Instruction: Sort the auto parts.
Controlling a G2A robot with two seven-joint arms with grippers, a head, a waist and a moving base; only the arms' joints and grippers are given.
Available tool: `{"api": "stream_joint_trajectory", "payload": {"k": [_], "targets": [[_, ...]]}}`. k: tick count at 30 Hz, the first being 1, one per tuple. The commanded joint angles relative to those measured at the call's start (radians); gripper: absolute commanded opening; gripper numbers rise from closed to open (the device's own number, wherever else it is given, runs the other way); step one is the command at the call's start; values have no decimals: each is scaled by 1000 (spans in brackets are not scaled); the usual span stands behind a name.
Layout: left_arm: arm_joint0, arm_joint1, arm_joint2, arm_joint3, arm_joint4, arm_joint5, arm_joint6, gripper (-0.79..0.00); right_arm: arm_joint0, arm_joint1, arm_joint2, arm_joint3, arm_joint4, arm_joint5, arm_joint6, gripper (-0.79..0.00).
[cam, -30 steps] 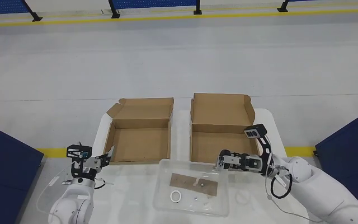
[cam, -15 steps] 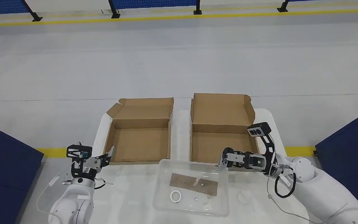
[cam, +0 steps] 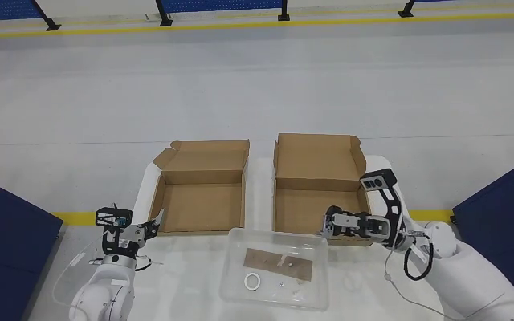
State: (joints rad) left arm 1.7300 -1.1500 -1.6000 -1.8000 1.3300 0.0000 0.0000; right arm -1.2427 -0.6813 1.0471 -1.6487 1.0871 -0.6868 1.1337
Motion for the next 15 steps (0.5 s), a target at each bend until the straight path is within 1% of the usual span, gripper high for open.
{"api": "stream_joint_trajectory", "payload": {"k": [1,11,15], "targets": [[0,0,0,0,0,0,0,0,-10,-8,20,-8,3,11,11,-785],[0,0,0,0,0,0,0,0,-45,-51,112,-23,19,73,73,-785],[0,0,0,0,0,0,0,0,-45,-51,112,-23,19,73,73,-785]]}}
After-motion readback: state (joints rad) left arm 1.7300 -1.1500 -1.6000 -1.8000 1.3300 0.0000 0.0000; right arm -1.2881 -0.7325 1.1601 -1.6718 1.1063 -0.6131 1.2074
